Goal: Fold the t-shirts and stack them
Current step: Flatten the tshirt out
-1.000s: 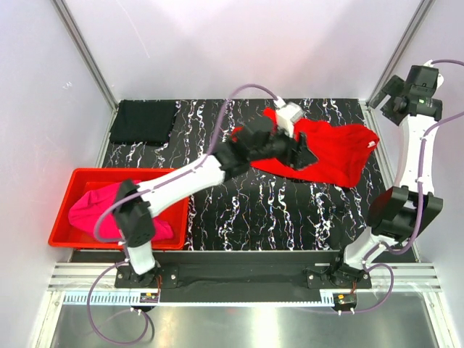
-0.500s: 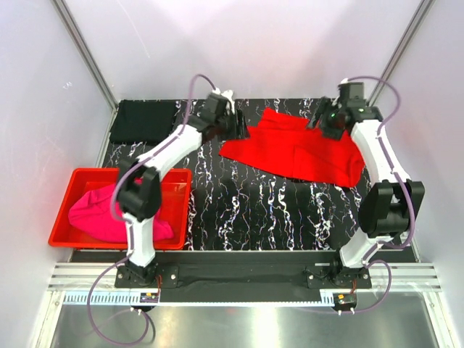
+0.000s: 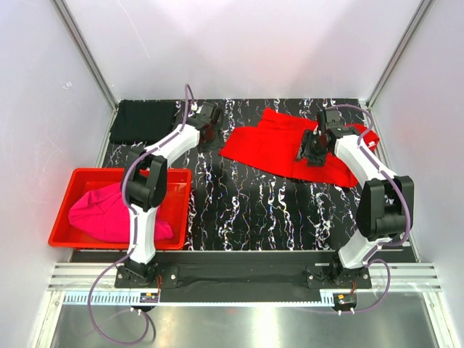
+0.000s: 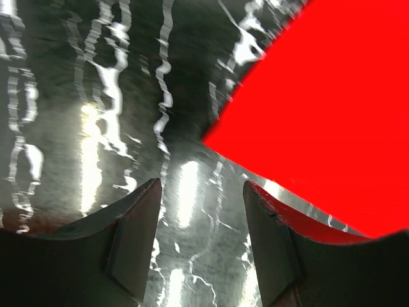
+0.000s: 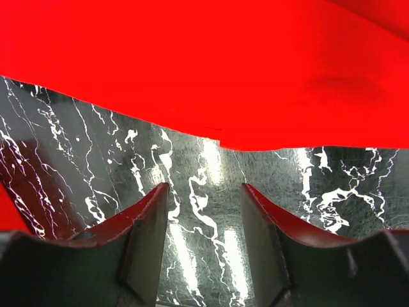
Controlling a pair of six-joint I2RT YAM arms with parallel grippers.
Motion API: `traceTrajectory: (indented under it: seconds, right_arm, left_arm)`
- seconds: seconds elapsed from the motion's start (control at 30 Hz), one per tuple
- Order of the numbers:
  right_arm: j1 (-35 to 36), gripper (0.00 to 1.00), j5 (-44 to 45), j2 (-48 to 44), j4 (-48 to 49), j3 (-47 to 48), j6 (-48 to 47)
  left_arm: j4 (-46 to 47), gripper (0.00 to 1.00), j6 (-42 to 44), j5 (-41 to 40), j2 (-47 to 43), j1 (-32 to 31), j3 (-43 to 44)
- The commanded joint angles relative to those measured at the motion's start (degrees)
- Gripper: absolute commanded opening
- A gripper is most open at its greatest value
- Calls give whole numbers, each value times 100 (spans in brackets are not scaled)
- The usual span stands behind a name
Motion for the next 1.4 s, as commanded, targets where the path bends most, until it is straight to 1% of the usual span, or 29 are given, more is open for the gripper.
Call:
traceTrajectory:
  seconds: [0.0, 0.1, 0.17, 0.27, 0.37, 0.63, 0.87, 0.93, 1.0, 1.03, 1.07, 1.1, 1.13, 1.17, 1.2, 1.3, 1.37]
  right_arm:
    - [62, 55, 173, -412, 369, -34, -134]
    - [54, 52, 181, -446, 395, -86, -178]
    - [62, 52, 217, -491, 448, -165, -214]
    - [54, 51, 225, -587, 518, -271, -240]
    - [62, 51, 217, -649, 571, -332, -266]
    - [62, 49, 164, -693, 615, -385, -266]
    - [62, 49, 164, -790, 659, -473, -275]
    - [54, 49, 173, -763, 642, -508, -275]
    - [62, 52, 190, -798, 606, -552, -284]
    - [62, 54, 216, -833, 580, -604, -284]
    - [54, 57, 243, -842, 545, -631, -293]
    - [62, 63, 286, -834, 501, -675, -293]
    - [71, 65, 330, -773, 414, -684, -284]
    - [80, 66, 340, -746, 378, -701, -301]
    - [123, 68, 383, -667, 352, -736, -362]
    - [369, 67, 646, -492, 395, -798, -407]
    - [553, 65, 761, -368, 491, -807, -459]
  left_arm:
    - [115, 58, -281, -305, 152, 111, 197]
    - [185, 54, -404, -50, 416, 172, 416]
    - [89, 53, -430, -15, 643, 172, 689]
    - [36, 52, -509, 108, 838, 172, 821]
    - [176, 52, -588, 196, 873, 146, 725]
    - [142, 51, -738, 249, 1014, 23, 751]
    - [361, 49, -887, 266, 917, 14, 364]
    - [326, 44, -852, 258, 1040, 41, 435]
    - [395, 38, -843, 284, 1084, 76, 453]
    - [422, 30, -817, 310, 1084, 84, 435]
    - [449, 25, -791, 311, 1084, 85, 409]
    - [518, 19, -782, 311, 1076, 93, 391]
    - [554, 9, -773, 337, 1032, 102, 365]
    - [606, 3, -756, 337, 1006, 111, 347]
    - [650, 0, -703, 320, 944, 128, 321]
    - [747, 0, -589, 136, 760, 146, 199]
    - [844, 0, -545, 100, 558, 155, 119]
